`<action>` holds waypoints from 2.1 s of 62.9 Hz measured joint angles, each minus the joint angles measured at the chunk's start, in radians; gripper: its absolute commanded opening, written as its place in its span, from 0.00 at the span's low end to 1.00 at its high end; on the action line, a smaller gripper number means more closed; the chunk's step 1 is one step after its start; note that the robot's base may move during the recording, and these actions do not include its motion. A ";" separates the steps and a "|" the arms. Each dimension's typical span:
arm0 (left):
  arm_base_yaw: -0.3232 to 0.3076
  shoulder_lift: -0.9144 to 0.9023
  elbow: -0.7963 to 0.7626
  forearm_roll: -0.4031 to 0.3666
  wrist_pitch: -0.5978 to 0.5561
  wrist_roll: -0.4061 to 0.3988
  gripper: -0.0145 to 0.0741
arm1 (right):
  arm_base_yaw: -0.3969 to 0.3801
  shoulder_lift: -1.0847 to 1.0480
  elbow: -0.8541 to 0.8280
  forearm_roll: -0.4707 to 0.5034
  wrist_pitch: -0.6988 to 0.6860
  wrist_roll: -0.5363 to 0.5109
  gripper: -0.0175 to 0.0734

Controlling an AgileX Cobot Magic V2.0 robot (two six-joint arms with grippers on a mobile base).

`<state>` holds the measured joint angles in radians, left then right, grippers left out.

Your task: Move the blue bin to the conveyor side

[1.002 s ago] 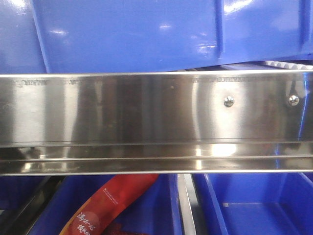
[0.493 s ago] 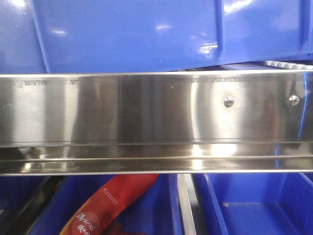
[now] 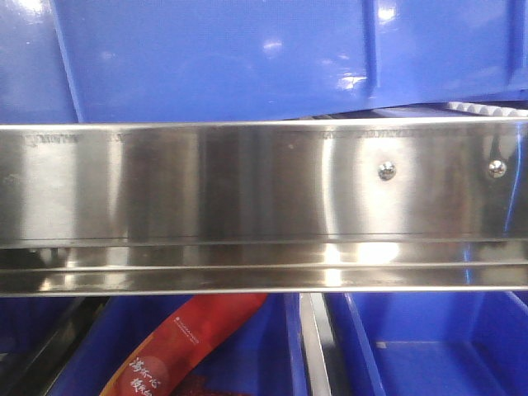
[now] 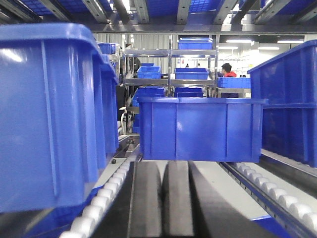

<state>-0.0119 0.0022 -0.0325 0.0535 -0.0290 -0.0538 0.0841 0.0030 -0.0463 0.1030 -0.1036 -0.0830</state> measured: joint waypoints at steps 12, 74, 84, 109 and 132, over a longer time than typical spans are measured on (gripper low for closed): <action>0.000 0.021 -0.237 0.000 0.171 0.000 0.16 | 0.000 0.036 -0.278 0.002 0.295 0.000 0.10; 0.000 0.701 -0.944 -0.161 0.688 -0.073 0.16 | 0.000 1.040 -1.358 0.052 1.254 -0.050 0.10; 0.000 0.822 -1.049 -0.167 0.756 -0.077 0.16 | 0.023 1.200 -1.567 0.052 1.285 -0.050 0.10; 0.000 0.901 -1.102 -0.170 0.819 -0.077 0.16 | 0.097 1.589 -2.014 0.052 1.335 -0.050 0.10; 0.000 0.901 -1.102 -0.171 0.831 -0.077 0.16 | 0.098 1.725 -2.119 0.052 1.337 -0.050 0.63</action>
<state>-0.0119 0.9036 -1.1341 -0.1179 0.8021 -0.1310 0.1821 1.7284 -2.1648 0.1554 1.2335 -0.1333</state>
